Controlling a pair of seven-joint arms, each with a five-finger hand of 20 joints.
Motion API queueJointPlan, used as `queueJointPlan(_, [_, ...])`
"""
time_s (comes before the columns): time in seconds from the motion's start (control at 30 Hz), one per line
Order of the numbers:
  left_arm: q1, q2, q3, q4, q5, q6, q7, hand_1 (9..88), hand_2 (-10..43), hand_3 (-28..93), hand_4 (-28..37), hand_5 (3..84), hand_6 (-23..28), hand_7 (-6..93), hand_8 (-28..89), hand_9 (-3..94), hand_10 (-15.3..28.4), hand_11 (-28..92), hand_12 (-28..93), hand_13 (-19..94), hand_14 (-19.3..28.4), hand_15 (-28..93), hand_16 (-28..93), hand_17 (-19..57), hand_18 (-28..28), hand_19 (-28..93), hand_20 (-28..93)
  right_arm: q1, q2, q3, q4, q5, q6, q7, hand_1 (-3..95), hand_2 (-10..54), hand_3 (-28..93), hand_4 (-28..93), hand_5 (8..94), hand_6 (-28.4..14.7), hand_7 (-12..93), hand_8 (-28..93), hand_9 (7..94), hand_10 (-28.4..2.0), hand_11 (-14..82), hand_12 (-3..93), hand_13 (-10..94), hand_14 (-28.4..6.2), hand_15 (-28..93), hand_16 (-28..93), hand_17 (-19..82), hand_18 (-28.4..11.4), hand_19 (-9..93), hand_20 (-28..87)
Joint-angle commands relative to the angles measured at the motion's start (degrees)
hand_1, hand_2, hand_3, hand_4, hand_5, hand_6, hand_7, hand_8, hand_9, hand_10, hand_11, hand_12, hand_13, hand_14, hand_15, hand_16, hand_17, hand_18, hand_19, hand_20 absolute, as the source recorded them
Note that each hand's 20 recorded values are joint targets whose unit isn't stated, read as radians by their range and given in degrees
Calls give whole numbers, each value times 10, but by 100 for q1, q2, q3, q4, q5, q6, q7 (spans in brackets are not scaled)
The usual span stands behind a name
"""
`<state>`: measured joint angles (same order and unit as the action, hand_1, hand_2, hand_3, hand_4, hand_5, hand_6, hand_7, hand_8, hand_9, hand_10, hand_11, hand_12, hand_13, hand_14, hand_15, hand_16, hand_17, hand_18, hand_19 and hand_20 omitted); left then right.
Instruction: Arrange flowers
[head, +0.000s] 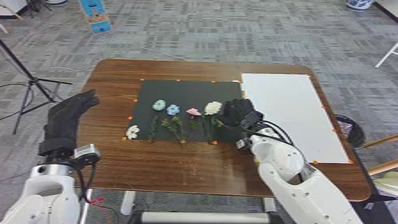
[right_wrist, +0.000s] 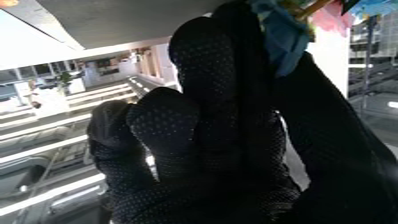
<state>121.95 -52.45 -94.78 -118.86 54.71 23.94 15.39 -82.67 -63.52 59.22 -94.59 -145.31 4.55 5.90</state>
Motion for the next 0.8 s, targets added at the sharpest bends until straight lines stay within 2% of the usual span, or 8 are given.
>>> queueJointPlan(0.03, [64, -50, -45, -34, 9, -85, -30, 193, 37, 734, -283, 489, 49, 131, -78, 490, 132, 181, 107, 334, 123, 96, -13, 42, 49, 11, 136, -112, -32, 43, -69, 185, -85, 51, 337, 80, 591, -149, 841, 17, 239, -86, 866, -139, 337, 318, 721, -144, 684, 441, 337, -266, 818, 661])
queueJointPlan(0.53, [10, -4, -21, -18, 26, -123, -75, 193, 35, 734, -283, 485, 47, 133, -78, 490, 133, 181, 107, 333, 123, 95, -13, 41, 49, 11, 136, -121, 102, 25, -102, 217, -20, 96, 304, 91, 588, -137, 835, 9, 230, -83, 860, -145, 334, 313, 714, -150, 687, 437, 329, -269, 814, 665])
queueJointPlan(0.8, [-8, -6, -11, -16, 19, -73, -25, 194, 33, 735, -283, 486, 47, 132, -78, 490, 132, 181, 107, 333, 123, 95, -13, 40, 49, 11, 135, -3, 193, 33, -95, 192, 34, 120, 302, 92, 589, -138, 834, 9, 230, -82, 860, -145, 334, 312, 713, -151, 688, 435, 329, -269, 814, 665])
